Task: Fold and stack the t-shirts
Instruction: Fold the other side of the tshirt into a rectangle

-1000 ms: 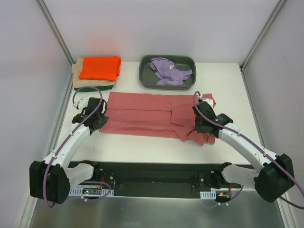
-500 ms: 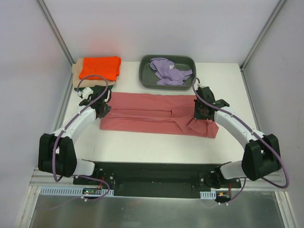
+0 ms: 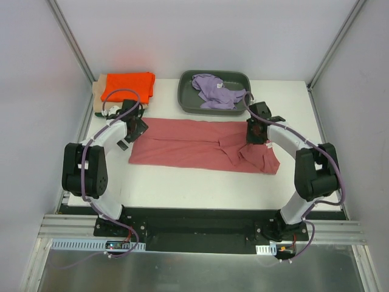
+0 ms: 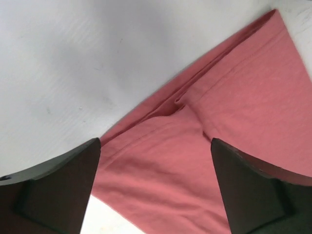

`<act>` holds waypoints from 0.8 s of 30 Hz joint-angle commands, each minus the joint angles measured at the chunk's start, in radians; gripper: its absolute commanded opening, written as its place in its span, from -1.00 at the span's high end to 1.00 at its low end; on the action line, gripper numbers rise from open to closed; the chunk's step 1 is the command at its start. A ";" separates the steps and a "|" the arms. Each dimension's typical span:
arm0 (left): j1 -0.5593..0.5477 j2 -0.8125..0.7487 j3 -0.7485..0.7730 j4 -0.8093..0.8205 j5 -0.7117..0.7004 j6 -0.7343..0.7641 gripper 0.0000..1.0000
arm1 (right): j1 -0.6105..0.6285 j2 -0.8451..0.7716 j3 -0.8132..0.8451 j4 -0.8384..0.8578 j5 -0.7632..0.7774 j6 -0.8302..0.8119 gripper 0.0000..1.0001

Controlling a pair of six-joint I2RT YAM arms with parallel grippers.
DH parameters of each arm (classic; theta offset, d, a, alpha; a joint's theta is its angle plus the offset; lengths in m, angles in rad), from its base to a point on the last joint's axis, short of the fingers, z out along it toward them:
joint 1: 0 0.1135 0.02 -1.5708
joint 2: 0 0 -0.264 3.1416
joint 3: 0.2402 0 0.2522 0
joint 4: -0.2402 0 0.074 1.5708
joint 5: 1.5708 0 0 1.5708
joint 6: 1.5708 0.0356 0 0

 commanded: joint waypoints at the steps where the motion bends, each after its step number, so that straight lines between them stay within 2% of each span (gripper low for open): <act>1: 0.045 -0.024 0.053 -0.006 0.096 0.061 -0.98 | -0.020 0.029 0.114 -0.037 0.011 -0.037 0.08; 2: 0.044 -0.053 0.053 -0.008 0.102 0.077 -0.98 | -0.020 0.007 0.119 -0.051 0.008 -0.039 -0.22; 7: 0.044 -0.224 -0.048 -0.008 0.174 0.097 -0.98 | -0.019 -0.183 -0.026 -0.060 -0.070 -0.016 -0.99; 9: 0.042 -0.272 -0.119 0.003 0.245 0.120 -0.98 | -0.014 -0.272 -0.124 -0.040 -0.145 0.009 -0.92; 12: 0.033 -0.312 -0.218 0.058 0.403 0.160 -0.98 | 0.013 -0.390 -0.273 0.068 -0.383 0.039 -0.93; 14: 0.022 -0.317 -0.275 0.118 0.504 0.180 -0.98 | 0.051 -0.413 -0.350 0.141 -0.437 0.058 -0.93; 18: 0.008 -0.271 -0.318 0.205 0.622 0.201 -0.98 | 0.114 -0.360 -0.353 0.176 -0.396 0.070 -0.93; 24: 0.008 -0.168 -0.321 0.211 0.592 0.233 -0.98 | 0.105 -0.194 -0.265 0.262 -0.229 0.004 -0.93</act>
